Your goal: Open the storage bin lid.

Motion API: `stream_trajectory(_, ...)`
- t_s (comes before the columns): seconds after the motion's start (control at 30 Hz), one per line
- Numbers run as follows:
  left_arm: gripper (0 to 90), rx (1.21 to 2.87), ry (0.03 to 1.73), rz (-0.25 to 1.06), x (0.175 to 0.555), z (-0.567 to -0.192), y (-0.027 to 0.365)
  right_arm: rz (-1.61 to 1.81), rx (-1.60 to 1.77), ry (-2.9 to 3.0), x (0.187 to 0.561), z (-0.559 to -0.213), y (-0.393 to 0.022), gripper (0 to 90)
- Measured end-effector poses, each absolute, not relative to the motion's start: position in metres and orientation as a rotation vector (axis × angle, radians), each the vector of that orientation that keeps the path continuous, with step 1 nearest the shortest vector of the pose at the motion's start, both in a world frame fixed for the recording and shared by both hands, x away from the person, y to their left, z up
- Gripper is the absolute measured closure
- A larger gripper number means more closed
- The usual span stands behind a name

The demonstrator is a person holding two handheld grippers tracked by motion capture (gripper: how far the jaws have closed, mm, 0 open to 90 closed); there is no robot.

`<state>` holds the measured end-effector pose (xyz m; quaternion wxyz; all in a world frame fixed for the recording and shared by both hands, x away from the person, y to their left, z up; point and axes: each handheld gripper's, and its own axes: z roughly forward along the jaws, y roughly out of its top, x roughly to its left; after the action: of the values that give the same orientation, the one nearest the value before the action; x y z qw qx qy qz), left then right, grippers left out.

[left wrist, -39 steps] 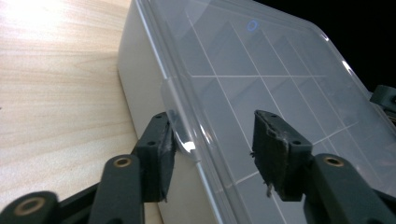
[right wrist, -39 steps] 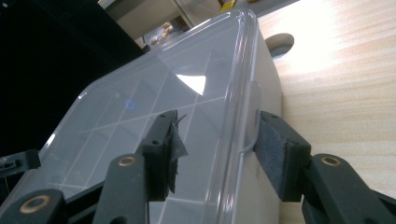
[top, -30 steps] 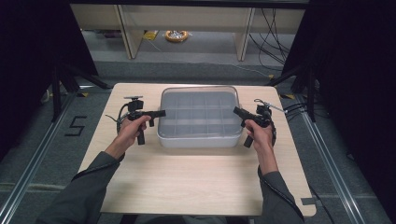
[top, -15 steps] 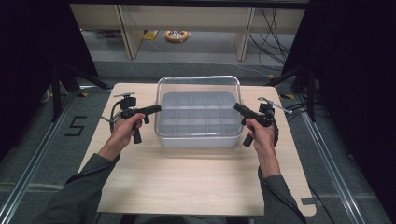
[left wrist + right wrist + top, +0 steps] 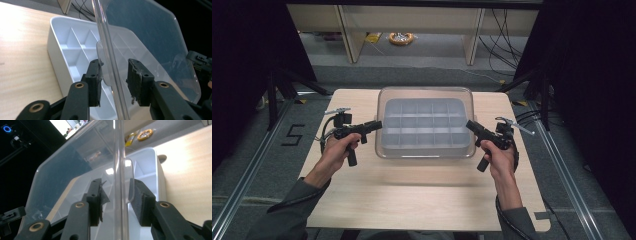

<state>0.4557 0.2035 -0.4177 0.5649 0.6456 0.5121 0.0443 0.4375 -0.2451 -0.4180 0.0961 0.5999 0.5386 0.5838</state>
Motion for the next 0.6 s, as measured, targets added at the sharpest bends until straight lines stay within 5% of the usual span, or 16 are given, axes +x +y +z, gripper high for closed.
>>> stream_trajectory(0.6,62.7,1.612,1.160,0.017,0.386,-0.450,0.204,1.685,1.817,1.656,0.360,-0.444,-0.253,63.4)
